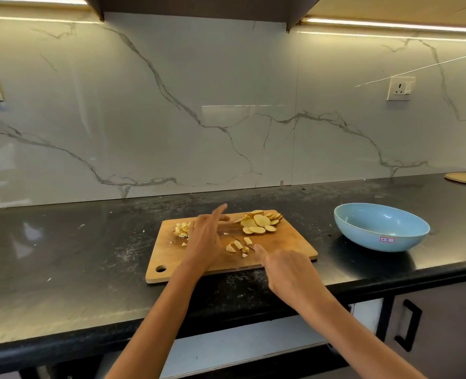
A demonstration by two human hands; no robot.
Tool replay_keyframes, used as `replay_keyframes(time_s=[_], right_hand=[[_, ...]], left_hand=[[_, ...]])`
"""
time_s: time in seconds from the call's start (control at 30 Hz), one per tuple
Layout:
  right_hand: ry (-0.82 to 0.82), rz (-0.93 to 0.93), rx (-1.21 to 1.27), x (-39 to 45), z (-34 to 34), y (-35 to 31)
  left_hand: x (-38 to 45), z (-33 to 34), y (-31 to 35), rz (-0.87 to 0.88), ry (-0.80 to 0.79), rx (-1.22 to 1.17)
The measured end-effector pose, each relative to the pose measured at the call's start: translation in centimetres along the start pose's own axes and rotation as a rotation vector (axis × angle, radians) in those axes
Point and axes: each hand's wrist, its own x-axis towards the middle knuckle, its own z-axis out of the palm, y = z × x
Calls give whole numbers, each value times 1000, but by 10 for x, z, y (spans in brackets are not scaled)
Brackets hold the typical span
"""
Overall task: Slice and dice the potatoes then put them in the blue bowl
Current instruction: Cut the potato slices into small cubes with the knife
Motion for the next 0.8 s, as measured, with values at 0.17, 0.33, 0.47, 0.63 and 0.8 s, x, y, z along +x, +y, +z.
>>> replay_keyframes(time_s=[0.17,0.33,0.47,0.63,0.8], right_hand=[[29,70,137,4,-2,8],[155,173,285,8,1,20],[205,211,352,15,4,30],[230,178,412,31,6,31],[292,73,407,63,6,16]], left_hand=[[2,6,0,-44,26,-123],[8,17,14,-41,-255,-98],[12,17,11,13,-326,-111],[14,16,9,188,-420,-95],[30,19,-4,283,-406,72]])
